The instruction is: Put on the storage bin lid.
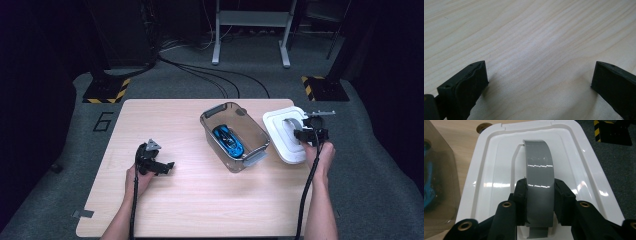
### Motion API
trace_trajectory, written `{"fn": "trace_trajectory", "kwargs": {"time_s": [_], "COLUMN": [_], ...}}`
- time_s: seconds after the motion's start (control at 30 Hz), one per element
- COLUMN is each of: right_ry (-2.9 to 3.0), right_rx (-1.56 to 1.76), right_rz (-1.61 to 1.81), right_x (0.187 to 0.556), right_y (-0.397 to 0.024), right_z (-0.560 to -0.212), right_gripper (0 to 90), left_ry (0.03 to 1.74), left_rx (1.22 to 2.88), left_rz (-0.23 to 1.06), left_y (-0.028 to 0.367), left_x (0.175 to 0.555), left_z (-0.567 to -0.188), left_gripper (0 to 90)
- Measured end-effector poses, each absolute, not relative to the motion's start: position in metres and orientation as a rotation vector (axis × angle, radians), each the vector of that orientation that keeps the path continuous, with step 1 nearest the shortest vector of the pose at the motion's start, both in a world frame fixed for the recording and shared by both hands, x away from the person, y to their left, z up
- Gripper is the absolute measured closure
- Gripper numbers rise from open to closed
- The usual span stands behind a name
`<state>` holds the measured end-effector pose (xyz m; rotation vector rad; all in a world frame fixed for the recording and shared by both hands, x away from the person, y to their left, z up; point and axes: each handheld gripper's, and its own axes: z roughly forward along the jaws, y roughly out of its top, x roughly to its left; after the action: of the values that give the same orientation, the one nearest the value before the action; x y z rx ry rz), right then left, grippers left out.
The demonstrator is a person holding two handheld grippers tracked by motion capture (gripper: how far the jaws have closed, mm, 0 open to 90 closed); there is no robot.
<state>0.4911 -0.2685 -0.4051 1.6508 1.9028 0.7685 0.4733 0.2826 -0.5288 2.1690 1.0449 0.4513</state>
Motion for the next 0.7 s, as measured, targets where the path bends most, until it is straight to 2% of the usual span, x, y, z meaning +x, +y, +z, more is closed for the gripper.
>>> {"fn": "trace_trajectory", "kwargs": {"time_s": [0.7], "right_ry": [1.892], "right_rx": [1.545], "right_rz": [0.808], "right_x": [0.474], "right_y": [-0.259], "right_z": [-0.347], "right_gripper": [67.0], "left_ry": [1.045], "left_rx": [2.169], "left_rz": [0.450], "left_y": [0.283], "left_x": [0.473], "left_z": [-0.529], "left_gripper": [0.3]}}
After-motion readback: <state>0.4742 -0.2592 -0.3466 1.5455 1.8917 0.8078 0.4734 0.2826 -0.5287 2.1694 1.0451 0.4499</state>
